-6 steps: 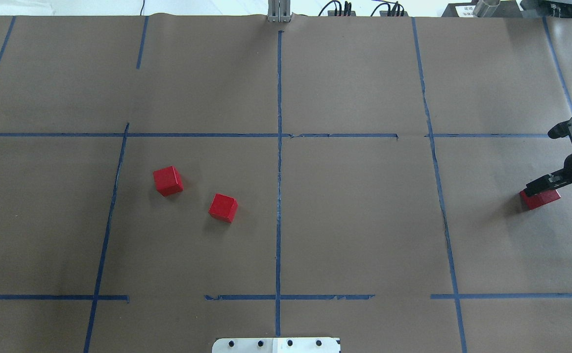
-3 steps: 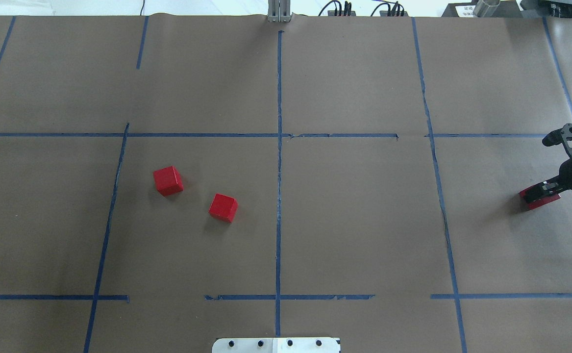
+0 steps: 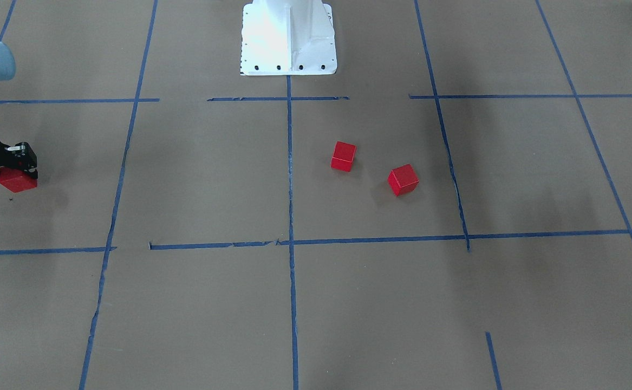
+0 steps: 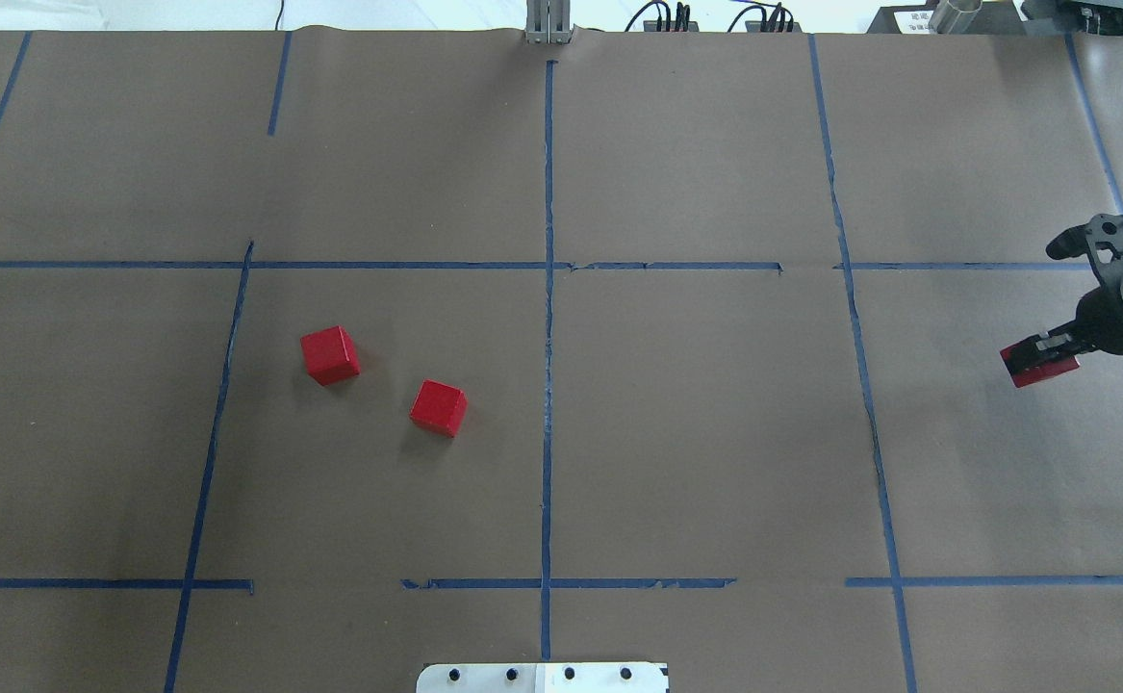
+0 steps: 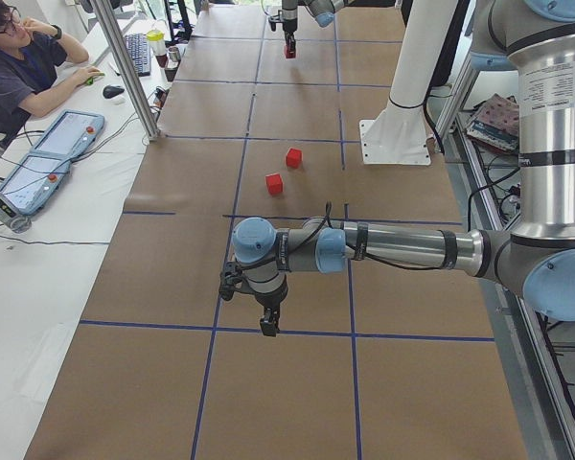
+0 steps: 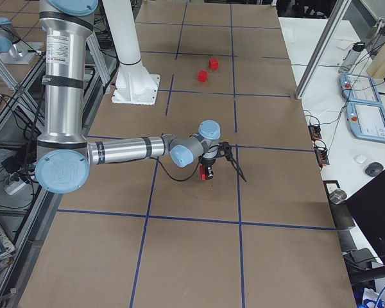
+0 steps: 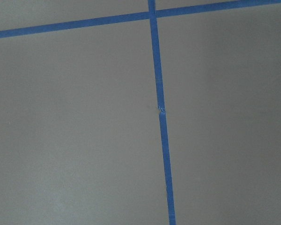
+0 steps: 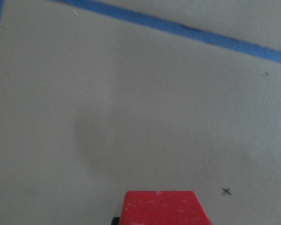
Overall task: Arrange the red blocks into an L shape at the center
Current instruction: 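Carry the cube with the right gripper and set it beside the other cubes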
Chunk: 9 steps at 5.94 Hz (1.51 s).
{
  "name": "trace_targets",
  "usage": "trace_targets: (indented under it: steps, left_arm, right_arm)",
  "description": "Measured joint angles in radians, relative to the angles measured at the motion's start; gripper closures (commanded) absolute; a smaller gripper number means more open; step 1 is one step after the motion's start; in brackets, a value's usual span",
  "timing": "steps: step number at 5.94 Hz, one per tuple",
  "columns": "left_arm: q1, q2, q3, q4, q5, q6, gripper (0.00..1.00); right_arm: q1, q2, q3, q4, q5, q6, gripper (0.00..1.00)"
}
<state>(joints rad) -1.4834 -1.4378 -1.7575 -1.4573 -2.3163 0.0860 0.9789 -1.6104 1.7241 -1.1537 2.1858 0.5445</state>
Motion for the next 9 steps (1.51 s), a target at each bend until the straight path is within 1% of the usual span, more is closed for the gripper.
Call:
trace_targets:
  steps: [1,2,3,4,5,6,7,8,9]
  left_arm:
    - [0.0,0.0,0.0,0.0,0.0,0.0,0.0]
    - [0.0,0.001,0.001,0.0,0.0,0.0,0.0]
    - [0.0,0.002,0.001,0.0,0.0,0.0,0.0]
    - [0.0,0.002,0.0,-0.001,0.0,0.0,0.0]
    - [0.0,0.002,-0.001,-0.001,0.0,0.001,0.0]
    - [0.0,0.002,-0.001,-0.001,0.0,0.001,0.0]
    - [0.0,0.002,-0.002,-0.002,0.0,0.001,0.0]
    - [0.001,0.002,-0.002,-0.001,0.0,0.001,0.0]
    - [0.001,0.002,-0.002,-0.002,0.0,0.001,0.0]
  right_arm:
    - [-0.033,0.116,0.028,-0.093,-0.001,0.11,0.7]
    - [-0.1,0.269,0.033,-0.209,-0.018,0.229,0.69]
    - [-0.177,0.414,0.03,-0.325,-0.057,0.342,0.7]
    - [-0.26,0.532,0.012,-0.393,-0.111,0.457,0.71]
    - [-0.345,0.639,-0.043,-0.413,-0.175,0.577,0.71]
    - [-0.415,0.744,-0.125,-0.416,-0.239,0.678,0.7]
    - [-0.46,0.828,-0.198,-0.416,-0.277,0.745,0.69]
    - [-0.492,0.871,-0.238,-0.416,-0.297,0.777,0.66]
    - [-0.516,0.884,-0.254,-0.415,-0.318,0.787,0.61]
